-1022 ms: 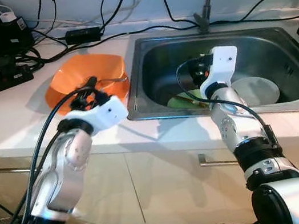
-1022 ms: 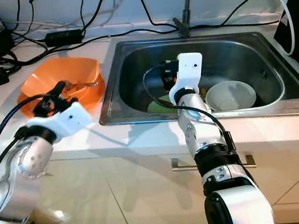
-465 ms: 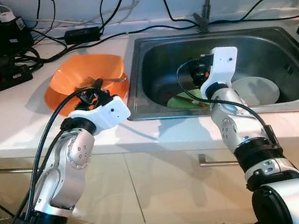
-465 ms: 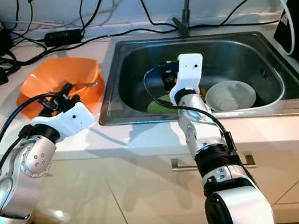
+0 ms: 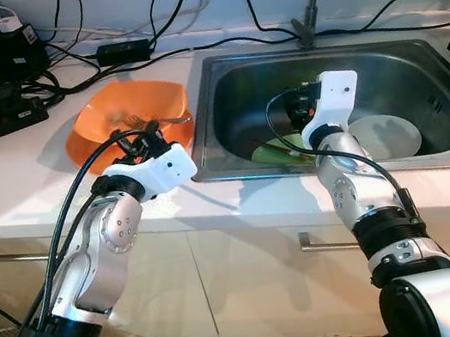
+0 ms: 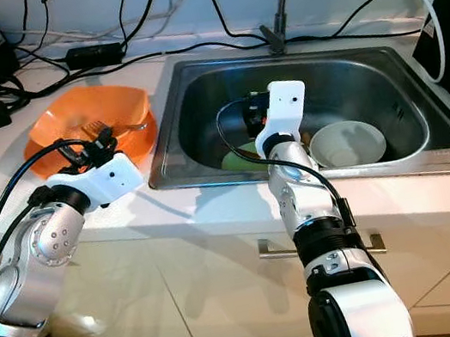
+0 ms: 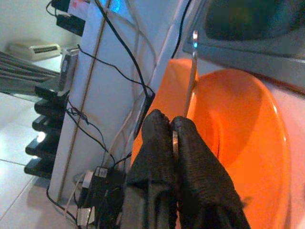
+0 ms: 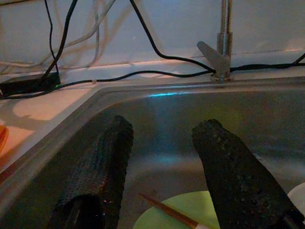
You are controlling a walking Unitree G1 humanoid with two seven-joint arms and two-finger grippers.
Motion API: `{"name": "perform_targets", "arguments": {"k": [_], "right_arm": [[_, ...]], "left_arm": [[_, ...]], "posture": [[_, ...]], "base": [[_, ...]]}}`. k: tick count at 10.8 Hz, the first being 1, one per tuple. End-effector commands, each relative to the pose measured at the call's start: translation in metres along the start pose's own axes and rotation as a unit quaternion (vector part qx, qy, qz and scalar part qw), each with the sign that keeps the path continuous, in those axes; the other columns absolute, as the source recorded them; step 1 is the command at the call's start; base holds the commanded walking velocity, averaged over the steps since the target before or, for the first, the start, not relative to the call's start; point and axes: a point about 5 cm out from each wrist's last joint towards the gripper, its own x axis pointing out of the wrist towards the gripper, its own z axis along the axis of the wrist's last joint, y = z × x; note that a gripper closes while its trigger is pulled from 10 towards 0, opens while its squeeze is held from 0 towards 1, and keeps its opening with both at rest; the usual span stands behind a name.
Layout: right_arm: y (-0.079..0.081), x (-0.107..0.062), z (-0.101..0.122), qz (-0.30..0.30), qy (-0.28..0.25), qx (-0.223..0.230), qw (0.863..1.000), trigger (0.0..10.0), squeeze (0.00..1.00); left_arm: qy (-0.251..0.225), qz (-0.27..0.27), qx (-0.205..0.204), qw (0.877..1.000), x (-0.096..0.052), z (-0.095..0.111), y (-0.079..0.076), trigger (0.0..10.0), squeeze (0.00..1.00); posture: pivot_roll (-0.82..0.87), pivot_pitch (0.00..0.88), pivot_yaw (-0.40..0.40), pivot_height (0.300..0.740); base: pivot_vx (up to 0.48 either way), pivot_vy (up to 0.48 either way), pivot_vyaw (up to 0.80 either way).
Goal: Kitchen organization
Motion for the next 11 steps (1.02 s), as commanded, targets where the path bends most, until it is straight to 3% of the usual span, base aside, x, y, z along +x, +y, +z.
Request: {"name": "perform_targets", "arguments": {"k": [1,3,5,6,7,8,9,10,11], "right_arm": [[-0.003,-0.002,-0.004,-0.004,0.008,0.003,1.0,10.0,0.0],[-0.002,-0.002,-0.004,-0.004,0.009,0.004,1.0,10.0,0.0],[-0.003,-0.002,-0.003,-0.006,0.003,0.008,1.0,10.0,0.0],[-0.004,-0.002,-0.002,-0.006,-0.002,0.004,1.0,10.0,0.0],[-0.005,-0.001,0.0,-0.005,-0.007,-0.019,1.0,10.0,0.0],[-0.005,-0.001,0.002,0.0,-0.014,-0.047,0.999,10.0,0.0],[-0.005,-0.002,0.004,0.003,-0.026,-0.078,0.997,10.0,0.38],[-0.006,-0.002,0.008,0.01,-0.044,-0.12,0.992,10.0,1.0],[-0.006,-0.003,0.014,0.017,-0.069,-0.191,0.979,10.0,1.0]], "left_arm": [[0.001,0.007,0.01,1.0,0.002,0.001,0.007,0.0,0.0],[-0.001,0.027,0.033,0.999,0.002,0.002,0.016,0.0,0.0],[-0.074,0.097,0.033,0.992,0.005,0.027,0.038,0.0,0.0],[-0.135,0.128,-0.018,0.982,0.004,0.049,0.048,10.0,0.0],[-0.201,0.137,-0.124,0.962,0.001,0.072,0.054,10.0,0.0],[-0.231,0.126,-0.193,0.945,-0.001,0.083,0.054,10.0,0.0],[-0.254,0.112,-0.258,0.925,-0.002,0.093,0.053,10.0,0.0],[-0.284,0.093,-0.343,0.89,-0.005,0.104,0.055,10.0,0.0],[-0.298,0.072,-0.394,0.866,-0.006,0.108,0.054,10.0,0.0]], "posture": [[0.24,0.05,-0.027,0.74],[0.24,0.047,-0.025,0.74],[0.24,0.037,-0.022,0.74],[0.24,0.034,-0.023,0.74],[0.24,0.03,-0.022,0.74],[0.24,0.031,-0.021,0.74],[0.24,0.031,-0.021,0.74],[0.23,0.035,-0.02,0.74],[0.23,0.037,-0.02,0.74]], "base": [[0.0,0.0,0.0],[0.0,0.0,0.0],[0.0,0.0,0.0],[0.0,0.0,0.0],[0.0,0.0,0.0],[0.0,0.0,0.0],[0.0,0.0,0.0],[0.0,0.0,0.0],[0.0,0.0,0.0]]}}
